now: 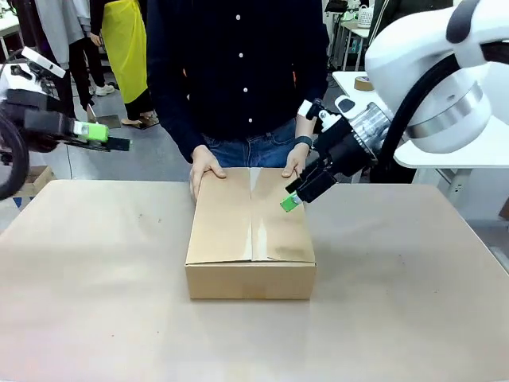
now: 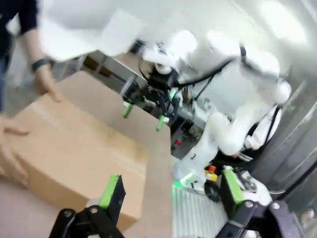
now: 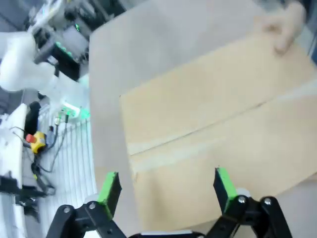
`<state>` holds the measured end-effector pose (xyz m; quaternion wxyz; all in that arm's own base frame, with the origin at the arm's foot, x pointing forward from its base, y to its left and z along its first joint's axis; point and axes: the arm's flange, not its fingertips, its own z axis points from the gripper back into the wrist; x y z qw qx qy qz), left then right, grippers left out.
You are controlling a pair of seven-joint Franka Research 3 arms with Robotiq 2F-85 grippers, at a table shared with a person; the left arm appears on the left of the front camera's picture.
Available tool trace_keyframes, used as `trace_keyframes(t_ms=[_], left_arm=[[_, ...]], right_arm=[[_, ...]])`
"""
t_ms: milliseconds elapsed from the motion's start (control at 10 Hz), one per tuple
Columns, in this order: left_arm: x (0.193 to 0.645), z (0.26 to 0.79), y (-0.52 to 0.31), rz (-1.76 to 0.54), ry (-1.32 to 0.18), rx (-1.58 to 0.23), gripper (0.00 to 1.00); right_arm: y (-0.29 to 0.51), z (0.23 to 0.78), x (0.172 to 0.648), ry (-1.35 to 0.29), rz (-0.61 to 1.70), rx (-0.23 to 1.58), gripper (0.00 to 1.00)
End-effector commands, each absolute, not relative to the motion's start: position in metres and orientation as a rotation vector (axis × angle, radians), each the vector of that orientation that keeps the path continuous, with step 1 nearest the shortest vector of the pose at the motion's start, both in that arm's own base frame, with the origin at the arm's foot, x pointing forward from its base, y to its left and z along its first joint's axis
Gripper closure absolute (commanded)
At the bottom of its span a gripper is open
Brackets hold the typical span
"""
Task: Pack the gift set into the box.
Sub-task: Press and hold the closed box until the human finishes sealing it.
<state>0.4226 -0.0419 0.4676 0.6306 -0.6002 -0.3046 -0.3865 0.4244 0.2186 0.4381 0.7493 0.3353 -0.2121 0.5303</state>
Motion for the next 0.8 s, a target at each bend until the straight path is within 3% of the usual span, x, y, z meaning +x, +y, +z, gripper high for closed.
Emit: trace_keyframes(t_ms=[0,300,400,500,600,700], left_arm=[[0.409,0.438,-0.049,-1.638,-1.063,-1.256,0.00],[0.399,0.421,-0.075,-1.922,-1.188,-0.931,0.00],[0.401,0.421,-0.084,-1.945,-1.255,-0.860,0.00],[0.412,0.425,-0.087,-1.794,-1.292,-0.894,0.00],[0.404,0.429,-0.078,-1.724,-0.978,-1.052,0.00],[0.404,0.429,-0.078,-1.724,-0.978,-1.052,0.00]], right_arm=[[0.202,0.429,0.436,-1.070,1.629,0.825,0.00],[0.203,0.421,0.443,-1.055,1.583,0.877,0.00],[0.197,0.420,0.441,-1.099,1.554,0.926,0.00],[0.189,0.417,0.445,-1.058,1.413,0.982,0.00],[0.204,0.441,0.440,-1.059,1.530,0.808,0.00],[0.204,0.441,0.440,-1.059,1.530,0.808,0.00]])
